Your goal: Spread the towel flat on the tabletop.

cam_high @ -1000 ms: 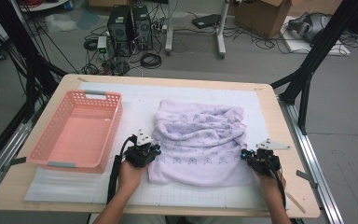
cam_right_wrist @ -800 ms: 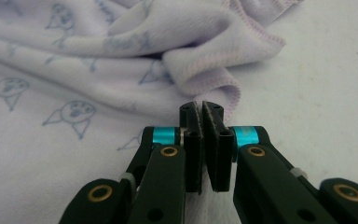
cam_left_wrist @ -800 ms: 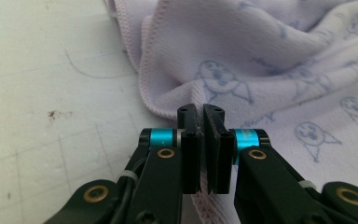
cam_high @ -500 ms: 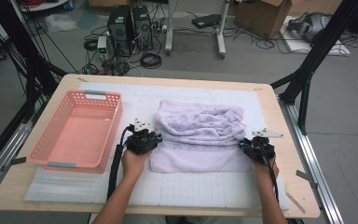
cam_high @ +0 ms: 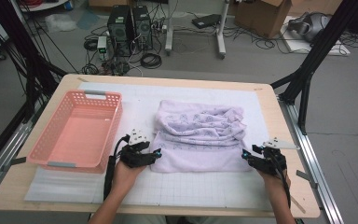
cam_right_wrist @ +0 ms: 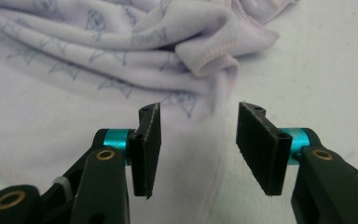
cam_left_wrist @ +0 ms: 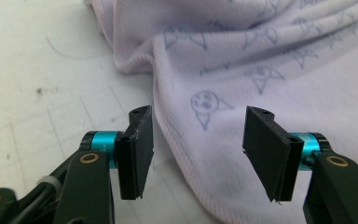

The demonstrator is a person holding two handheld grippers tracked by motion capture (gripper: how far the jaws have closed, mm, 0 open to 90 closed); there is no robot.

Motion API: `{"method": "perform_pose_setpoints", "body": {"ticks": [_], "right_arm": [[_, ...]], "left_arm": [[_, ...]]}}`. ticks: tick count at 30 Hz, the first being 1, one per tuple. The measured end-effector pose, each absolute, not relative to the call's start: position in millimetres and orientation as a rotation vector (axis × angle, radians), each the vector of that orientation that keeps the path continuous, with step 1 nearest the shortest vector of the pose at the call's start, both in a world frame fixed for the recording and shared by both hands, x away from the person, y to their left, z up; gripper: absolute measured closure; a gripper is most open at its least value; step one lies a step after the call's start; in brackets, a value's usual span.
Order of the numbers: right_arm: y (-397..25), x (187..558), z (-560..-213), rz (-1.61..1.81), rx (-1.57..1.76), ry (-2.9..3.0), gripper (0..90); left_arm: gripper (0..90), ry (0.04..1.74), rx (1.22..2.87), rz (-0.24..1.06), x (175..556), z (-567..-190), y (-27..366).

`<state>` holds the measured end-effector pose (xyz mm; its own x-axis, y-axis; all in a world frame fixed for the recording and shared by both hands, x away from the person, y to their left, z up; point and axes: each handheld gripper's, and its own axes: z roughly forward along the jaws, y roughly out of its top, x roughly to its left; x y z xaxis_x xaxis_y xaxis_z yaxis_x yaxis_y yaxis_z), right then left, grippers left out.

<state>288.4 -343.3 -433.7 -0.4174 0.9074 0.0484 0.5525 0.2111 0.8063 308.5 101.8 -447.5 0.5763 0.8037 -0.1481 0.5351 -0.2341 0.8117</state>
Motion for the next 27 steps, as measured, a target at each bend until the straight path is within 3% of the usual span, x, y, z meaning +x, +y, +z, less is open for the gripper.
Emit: {"method": "perform_pose_setpoints", "body": {"ticks": [6,13,15,16,19,27], "right_arm": [[-354.9,272.7,-438.4,1.044,1.355,2.084,50.6],[-354.2,262.0,-445.0,1.039,1.363,2.162,62.9],[-350.2,260.2,-447.1,1.010,1.347,2.175,72.0],[-349.9,259.4,-446.6,1.022,1.347,2.190,81.9],[-346.0,256.0,-444.8,0.998,1.332,2.212,85.4],[-348.5,233.4,-442.4,0.993,1.318,2.225,85.7]], "left_arm": [[42.9,1.067,1.910,0.318,291.8,-449.8,111.6],[47.3,1.024,1.951,0.287,275.4,-452.1,108.9],[51.3,1.001,1.981,0.322,271.6,-452.0,104.2],[58.4,0.990,1.999,0.349,270.0,-451.8,102.6],[85.9,0.961,2.020,0.363,266.2,-451.5,100.3],[87.0,0.998,1.984,0.316,244.2,-451.4,115.2]]}}
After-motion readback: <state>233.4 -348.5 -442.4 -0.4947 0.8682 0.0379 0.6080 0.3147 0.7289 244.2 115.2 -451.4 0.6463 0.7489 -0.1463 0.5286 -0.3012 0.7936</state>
